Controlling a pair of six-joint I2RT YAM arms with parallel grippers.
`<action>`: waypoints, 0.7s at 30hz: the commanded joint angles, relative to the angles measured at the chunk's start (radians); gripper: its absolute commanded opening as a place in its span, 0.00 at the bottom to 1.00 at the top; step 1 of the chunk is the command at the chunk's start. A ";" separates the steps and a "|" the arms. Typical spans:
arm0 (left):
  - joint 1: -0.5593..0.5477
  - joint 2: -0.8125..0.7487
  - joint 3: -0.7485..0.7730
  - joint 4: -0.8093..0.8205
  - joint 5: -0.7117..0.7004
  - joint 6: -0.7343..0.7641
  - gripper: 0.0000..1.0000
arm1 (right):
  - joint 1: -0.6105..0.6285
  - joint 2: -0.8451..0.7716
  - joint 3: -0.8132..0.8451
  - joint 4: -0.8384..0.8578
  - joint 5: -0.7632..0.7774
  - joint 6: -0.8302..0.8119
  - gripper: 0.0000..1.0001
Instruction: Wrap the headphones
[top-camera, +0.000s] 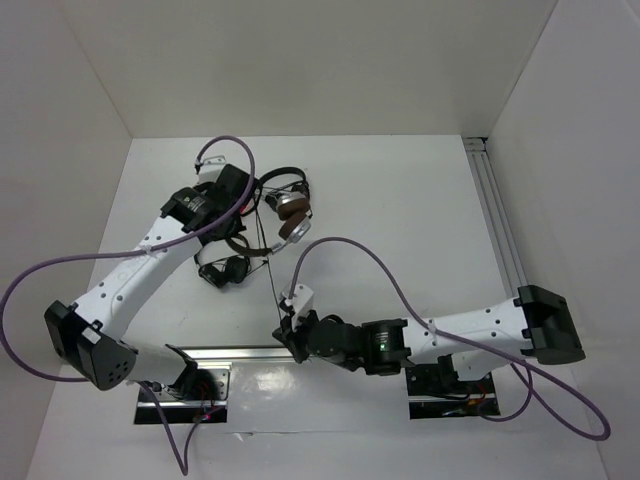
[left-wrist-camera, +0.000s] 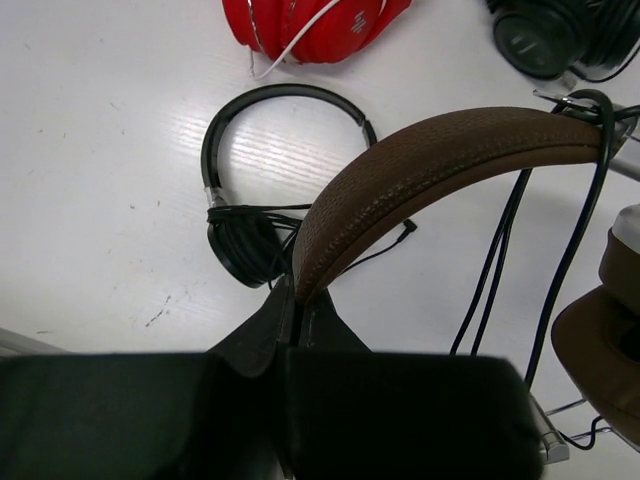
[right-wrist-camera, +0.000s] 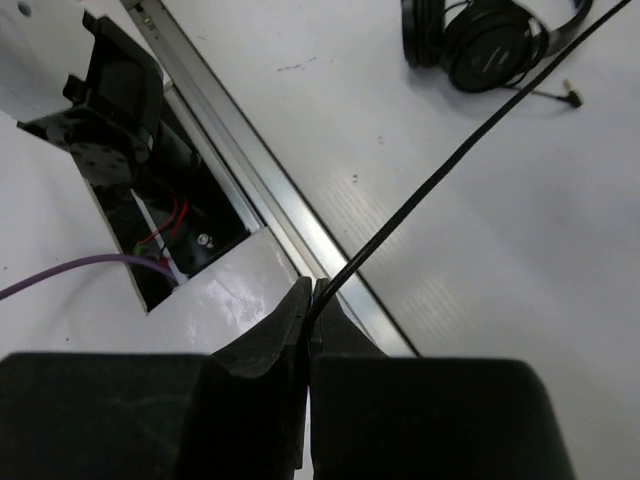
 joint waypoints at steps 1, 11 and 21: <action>0.007 0.012 -0.011 0.123 -0.031 0.018 0.00 | 0.019 -0.023 0.152 -0.204 0.106 -0.088 0.00; -0.278 0.089 -0.109 0.115 0.048 0.300 0.00 | -0.003 -0.011 0.537 -0.579 0.309 -0.343 0.00; -0.497 -0.178 -0.279 0.172 0.311 0.447 0.00 | -0.038 -0.085 0.519 -0.808 0.249 -0.383 0.00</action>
